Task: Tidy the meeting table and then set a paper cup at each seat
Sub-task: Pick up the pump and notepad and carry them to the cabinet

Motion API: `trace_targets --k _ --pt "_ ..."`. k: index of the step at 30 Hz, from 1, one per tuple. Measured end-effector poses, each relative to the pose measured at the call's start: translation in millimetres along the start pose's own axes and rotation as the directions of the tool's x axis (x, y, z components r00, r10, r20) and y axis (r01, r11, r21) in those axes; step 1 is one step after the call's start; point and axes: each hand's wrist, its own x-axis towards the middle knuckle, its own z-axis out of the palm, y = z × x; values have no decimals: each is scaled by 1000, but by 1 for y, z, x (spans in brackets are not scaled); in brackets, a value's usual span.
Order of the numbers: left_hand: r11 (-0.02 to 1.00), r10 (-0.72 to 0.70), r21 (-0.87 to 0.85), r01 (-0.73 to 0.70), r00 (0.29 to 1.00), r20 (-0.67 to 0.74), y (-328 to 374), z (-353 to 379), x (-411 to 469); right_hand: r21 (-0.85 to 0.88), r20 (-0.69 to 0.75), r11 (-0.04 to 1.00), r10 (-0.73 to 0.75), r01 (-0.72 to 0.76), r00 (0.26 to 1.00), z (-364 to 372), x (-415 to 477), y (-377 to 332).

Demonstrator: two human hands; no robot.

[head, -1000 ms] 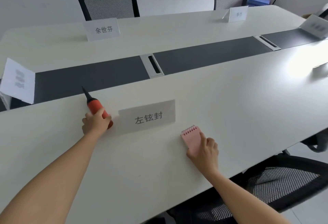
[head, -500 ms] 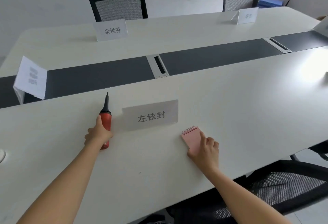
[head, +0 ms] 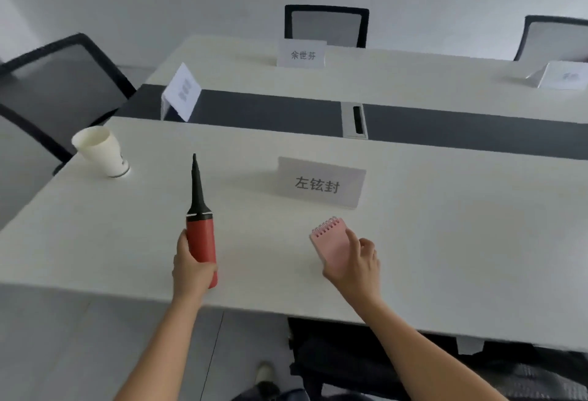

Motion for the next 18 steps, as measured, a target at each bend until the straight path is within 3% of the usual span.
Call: trace_targets --k 3,7,9,12,15,18 --pt "981 -49 -193 21 989 -139 -10 -20 -69 48 27 990 -134 133 991 -5 -11 -20" --pt "955 -162 -286 77 945 -284 -33 -35 -146 177 17 944 -285 277 958 -24 -37 -46" --pt "933 -236 -338 121 916 -325 -43 -36 -183 291 0 873 -408 391 913 -36 -58 -54" --pt "898 -322 -410 162 876 -360 -58 -34 -235 422 -61 693 -622 585 781 -43 -98 -59" --pt "870 -397 -445 213 837 -375 -74 -37 -275 483 -24 609 -709 629 705 -36 -140 -56" --pt "838 -472 -477 266 791 -390 -92 -40 -305 524 82 600 -742 604 665 -26 -178 -44"
